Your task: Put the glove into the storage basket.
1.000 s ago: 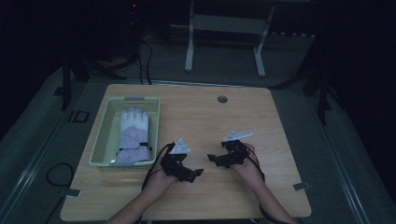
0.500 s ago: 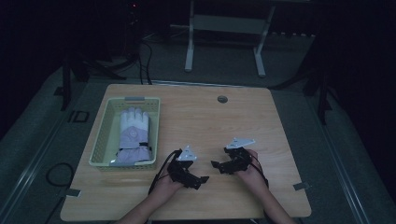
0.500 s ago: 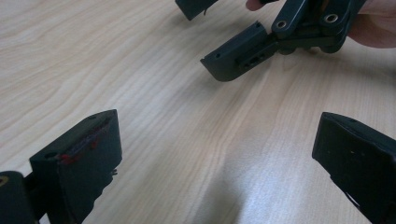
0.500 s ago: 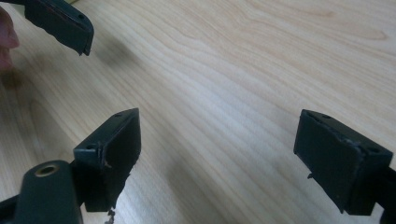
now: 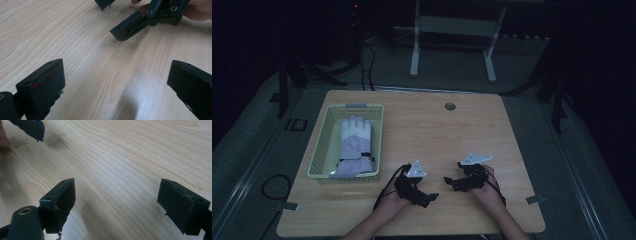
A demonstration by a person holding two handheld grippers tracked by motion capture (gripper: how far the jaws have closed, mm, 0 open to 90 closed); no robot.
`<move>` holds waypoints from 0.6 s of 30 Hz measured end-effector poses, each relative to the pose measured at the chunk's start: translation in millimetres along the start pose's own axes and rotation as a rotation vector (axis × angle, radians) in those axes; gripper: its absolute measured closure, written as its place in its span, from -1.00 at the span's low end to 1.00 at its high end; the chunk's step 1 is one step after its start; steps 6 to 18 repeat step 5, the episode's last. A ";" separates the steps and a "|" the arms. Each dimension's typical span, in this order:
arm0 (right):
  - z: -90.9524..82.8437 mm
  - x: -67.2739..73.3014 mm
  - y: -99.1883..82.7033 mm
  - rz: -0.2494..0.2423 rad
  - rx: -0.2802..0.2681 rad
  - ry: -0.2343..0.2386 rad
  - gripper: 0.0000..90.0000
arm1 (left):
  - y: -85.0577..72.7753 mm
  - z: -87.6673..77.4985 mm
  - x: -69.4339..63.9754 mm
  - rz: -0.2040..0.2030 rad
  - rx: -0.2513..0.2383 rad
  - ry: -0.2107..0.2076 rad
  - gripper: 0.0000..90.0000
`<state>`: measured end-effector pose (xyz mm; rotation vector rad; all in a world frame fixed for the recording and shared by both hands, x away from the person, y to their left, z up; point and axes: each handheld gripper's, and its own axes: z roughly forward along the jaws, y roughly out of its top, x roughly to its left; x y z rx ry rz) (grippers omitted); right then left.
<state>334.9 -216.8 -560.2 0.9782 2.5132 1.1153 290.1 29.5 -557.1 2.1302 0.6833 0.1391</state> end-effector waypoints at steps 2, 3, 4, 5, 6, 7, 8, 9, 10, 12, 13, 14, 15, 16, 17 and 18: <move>-0.3 0.0 0.0 0.000 -0.002 0.000 -0.67 | -0.2 -0.1 -1.2 0.006 -0.004 0.002 -0.96; -0.5 -0.4 -0.1 -0.001 -0.003 -0.001 -0.67 | -0.1 -0.6 -1.1 0.006 -0.006 0.003 -0.96; -0.9 -0.8 -0.2 0.002 -0.004 -0.002 -0.67 | -0.1 -1.1 -0.8 0.002 -0.011 0.000 -0.96; -1.2 -1.5 -0.1 0.005 -0.009 0.002 -0.67 | 0.0 -1.4 -0.3 -0.003 -0.014 -0.003 -0.96; -1.2 -1.5 -0.1 0.005 -0.009 0.002 -0.67 | 0.0 -1.4 -0.3 -0.003 -0.014 -0.003 -0.96; -1.2 -1.5 -0.1 0.005 -0.009 0.002 -0.67 | 0.0 -1.4 -0.3 -0.003 -0.014 -0.003 -0.96; -1.2 -1.5 -0.1 0.005 -0.009 0.002 -0.67 | 0.0 -1.4 -0.3 -0.003 -0.014 -0.003 -0.96; -1.2 -1.5 -0.1 0.005 -0.009 0.002 -0.67 | 0.0 -1.4 -0.3 -0.003 -0.014 -0.003 -0.96; -1.2 -1.5 -0.1 0.005 -0.009 0.002 -0.67 | 0.0 -1.4 -0.3 -0.003 -0.014 -0.003 -0.96; -1.2 -1.5 -0.1 0.005 -0.009 0.002 -0.67 | 0.0 -1.4 -0.3 -0.003 -0.014 -0.003 -0.96; -1.2 -1.5 -0.1 0.005 -0.009 0.002 -0.67 | 0.0 -1.4 -0.3 -0.003 -0.014 -0.003 -0.96; -1.2 -1.5 -0.1 0.005 -0.009 0.002 -0.67 | 0.0 -1.4 -0.3 -0.003 -0.014 -0.003 -0.96; -1.2 -1.5 -0.1 0.005 -0.009 0.002 -0.67 | 0.0 -1.4 -0.3 -0.003 -0.014 -0.003 -0.96; -1.2 -1.5 -0.1 0.005 -0.009 0.002 -0.67 | 0.0 -1.4 -0.3 -0.003 -0.014 -0.003 -0.96; -1.2 -1.5 -0.1 0.005 -0.009 0.002 -0.67 | 0.0 -1.4 -0.3 -0.003 -0.014 -0.003 -0.96; -1.2 -1.5 -0.1 0.005 -0.009 0.002 -0.67 | 0.0 -1.4 -0.3 -0.003 -0.014 -0.003 -0.96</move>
